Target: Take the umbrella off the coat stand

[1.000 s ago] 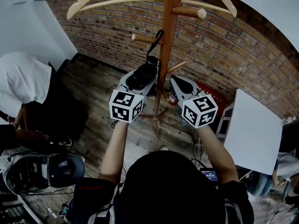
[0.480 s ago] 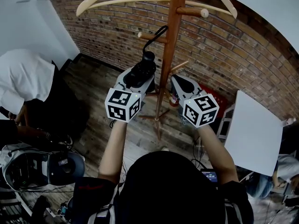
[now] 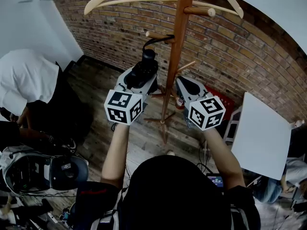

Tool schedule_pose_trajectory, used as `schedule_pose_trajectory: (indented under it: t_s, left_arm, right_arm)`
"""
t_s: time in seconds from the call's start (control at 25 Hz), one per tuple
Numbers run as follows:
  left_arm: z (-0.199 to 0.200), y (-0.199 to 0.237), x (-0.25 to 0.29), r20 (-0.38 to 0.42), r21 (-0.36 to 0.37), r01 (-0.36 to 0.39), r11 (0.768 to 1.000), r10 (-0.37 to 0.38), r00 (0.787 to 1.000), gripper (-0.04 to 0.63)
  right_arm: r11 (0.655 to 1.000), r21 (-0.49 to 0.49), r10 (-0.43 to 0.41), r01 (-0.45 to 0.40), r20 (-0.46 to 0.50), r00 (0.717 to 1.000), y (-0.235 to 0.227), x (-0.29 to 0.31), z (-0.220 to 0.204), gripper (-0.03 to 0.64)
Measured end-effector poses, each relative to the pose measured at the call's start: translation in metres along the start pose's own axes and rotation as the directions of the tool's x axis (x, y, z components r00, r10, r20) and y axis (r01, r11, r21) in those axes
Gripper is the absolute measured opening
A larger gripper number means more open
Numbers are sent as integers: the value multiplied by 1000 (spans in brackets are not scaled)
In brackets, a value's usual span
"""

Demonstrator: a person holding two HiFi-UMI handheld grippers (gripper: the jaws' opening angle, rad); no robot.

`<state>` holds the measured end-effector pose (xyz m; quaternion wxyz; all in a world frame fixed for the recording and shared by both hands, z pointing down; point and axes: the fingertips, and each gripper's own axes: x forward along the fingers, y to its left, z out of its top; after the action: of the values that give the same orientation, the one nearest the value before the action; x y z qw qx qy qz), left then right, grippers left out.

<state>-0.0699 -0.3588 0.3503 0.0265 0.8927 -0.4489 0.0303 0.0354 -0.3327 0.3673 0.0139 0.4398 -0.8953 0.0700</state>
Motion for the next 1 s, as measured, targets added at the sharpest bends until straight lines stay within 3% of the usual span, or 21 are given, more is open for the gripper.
schedule_pose_trajectory:
  t_s: [0.52, 1.0]
  left_arm:
    - [30, 14, -16, 56, 15, -25, 1000, 25, 998, 267]
    - [34, 34, -44, 80, -5, -69, 998, 69, 994, 267]
  right_arm:
    - [1000, -2, -8, 8, 17, 1000, 13, -4, 6, 29]
    - [1000, -4, 0, 0, 19, 1000, 26, -2, 6, 29]
